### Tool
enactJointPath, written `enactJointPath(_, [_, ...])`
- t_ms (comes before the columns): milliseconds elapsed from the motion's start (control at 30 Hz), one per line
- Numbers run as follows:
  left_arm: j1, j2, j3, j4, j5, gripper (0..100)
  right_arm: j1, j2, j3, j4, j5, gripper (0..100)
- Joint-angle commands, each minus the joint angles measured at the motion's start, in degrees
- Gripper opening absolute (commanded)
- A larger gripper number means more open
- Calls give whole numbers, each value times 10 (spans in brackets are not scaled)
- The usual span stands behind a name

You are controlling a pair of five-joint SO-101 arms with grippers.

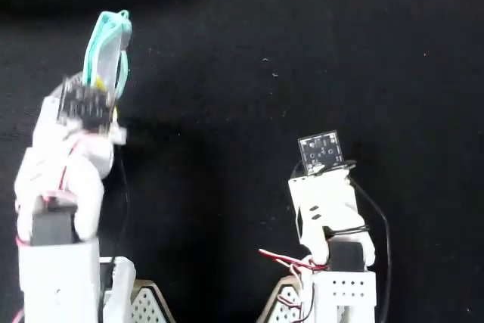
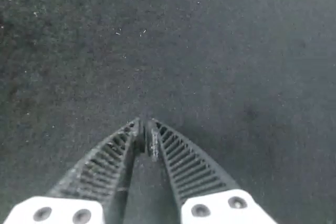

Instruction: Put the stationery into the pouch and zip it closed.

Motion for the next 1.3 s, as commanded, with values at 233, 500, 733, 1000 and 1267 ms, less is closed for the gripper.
enactJointPath(233, [123,309,-210,13,50,29,3,-7,0,2,-3,18])
enactJointPath(500, [227,475,-274,-22,65,30,3,-7,0,1,-3,18])
enactJointPath(733, [271,535,-320,-21,141,110,3,-7,0,0,-3,18])
enactJointPath(1000, [286,510,-338,65,173,152,2,-6,0,-7,-4,18])
enactJointPath(1267, [276,429,-361,119,174,152,2,-6,0,-6,-4,18])
